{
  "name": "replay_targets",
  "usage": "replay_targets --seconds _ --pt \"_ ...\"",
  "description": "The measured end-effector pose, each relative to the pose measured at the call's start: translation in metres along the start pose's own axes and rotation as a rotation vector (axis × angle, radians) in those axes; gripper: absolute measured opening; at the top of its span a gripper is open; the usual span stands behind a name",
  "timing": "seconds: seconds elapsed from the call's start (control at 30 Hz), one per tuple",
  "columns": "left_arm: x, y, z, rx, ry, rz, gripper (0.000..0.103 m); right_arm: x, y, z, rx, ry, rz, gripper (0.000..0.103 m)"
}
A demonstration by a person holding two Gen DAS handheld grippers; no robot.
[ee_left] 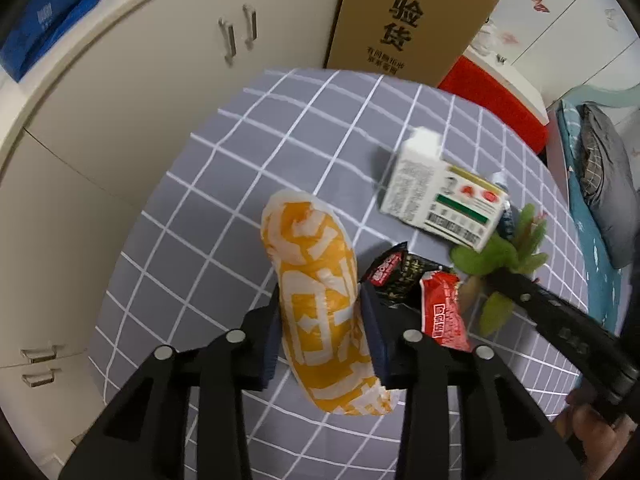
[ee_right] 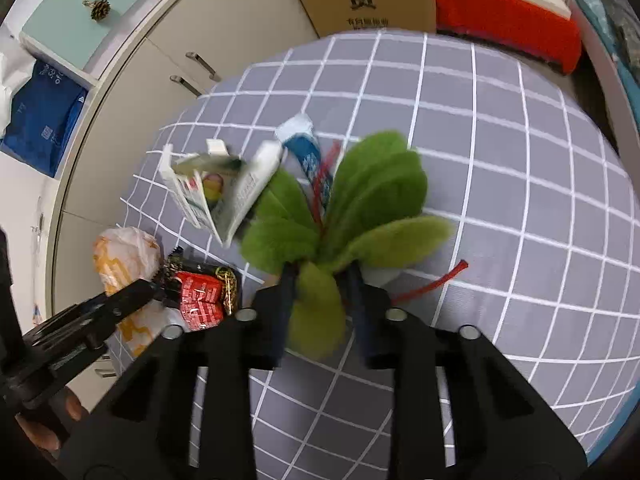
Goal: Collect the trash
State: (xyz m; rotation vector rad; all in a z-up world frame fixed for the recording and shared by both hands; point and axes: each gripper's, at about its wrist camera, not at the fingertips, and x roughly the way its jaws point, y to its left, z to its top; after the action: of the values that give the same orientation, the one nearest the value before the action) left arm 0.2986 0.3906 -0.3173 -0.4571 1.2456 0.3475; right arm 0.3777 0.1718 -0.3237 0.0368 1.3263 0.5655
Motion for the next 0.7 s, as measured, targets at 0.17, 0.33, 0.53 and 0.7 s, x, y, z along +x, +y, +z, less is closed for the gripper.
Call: replay_targets --seconds 0.17,0.33,0.53,0.7 --pt "-0.032 -0.023 -0.003 0.049 -0.085 -0.028 0.035 -0.011 -0.008 -0.003 0.014 -0.014 0.041 0.012" --pt "-0.06 -0.047 -0.006 0.089 -0.151 -0.037 0.035 -0.042 -0.012 -0.009 0.019 -0.062 0.098 0.012" --pt "-0.092 -0.07 -0.017 0.107 -0.223 -0.041 0.035 -0.089 -0.029 -0.026 0.032 -0.132 0.14 0.012" --pt "-0.112 -0.09 -0.031 0.111 -0.253 -0.013 0.035 -0.121 -0.051 -0.043 0.044 -0.179 0.146 0.012"
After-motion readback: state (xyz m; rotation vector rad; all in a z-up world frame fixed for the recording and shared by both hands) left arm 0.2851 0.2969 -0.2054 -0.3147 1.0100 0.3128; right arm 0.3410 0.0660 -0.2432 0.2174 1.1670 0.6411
